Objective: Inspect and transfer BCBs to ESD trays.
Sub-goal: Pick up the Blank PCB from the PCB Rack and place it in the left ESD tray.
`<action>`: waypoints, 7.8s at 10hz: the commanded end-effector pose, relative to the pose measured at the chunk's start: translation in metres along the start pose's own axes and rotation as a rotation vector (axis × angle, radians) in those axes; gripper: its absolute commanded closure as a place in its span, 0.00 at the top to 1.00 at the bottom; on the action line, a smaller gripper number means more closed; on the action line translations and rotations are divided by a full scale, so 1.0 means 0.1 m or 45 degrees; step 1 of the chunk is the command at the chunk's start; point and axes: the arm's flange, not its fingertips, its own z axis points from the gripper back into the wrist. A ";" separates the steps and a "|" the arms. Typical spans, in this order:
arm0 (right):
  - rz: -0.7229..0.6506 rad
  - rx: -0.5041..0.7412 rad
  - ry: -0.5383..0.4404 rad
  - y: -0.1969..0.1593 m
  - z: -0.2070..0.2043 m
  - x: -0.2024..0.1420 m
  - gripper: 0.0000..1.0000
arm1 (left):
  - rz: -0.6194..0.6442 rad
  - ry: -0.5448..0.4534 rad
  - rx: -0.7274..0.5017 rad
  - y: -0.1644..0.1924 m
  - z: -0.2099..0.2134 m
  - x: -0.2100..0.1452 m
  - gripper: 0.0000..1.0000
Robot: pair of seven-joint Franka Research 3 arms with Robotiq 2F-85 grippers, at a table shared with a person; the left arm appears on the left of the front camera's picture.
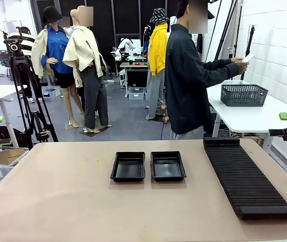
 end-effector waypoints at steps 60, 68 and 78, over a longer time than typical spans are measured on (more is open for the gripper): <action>0.110 -0.262 0.082 -0.12 -0.16 0.65 1.00 | 0.004 0.007 -0.057 -0.16 0.10 0.09 1.00; 0.594 -0.562 0.965 -0.37 -1.00 1.18 1.00 | 0.004 0.007 -0.057 -0.16 0.10 0.09 1.00; 0.927 -0.905 1.373 -0.52 -1.49 1.11 1.00 | 0.004 0.007 -0.057 -0.16 0.10 0.09 1.00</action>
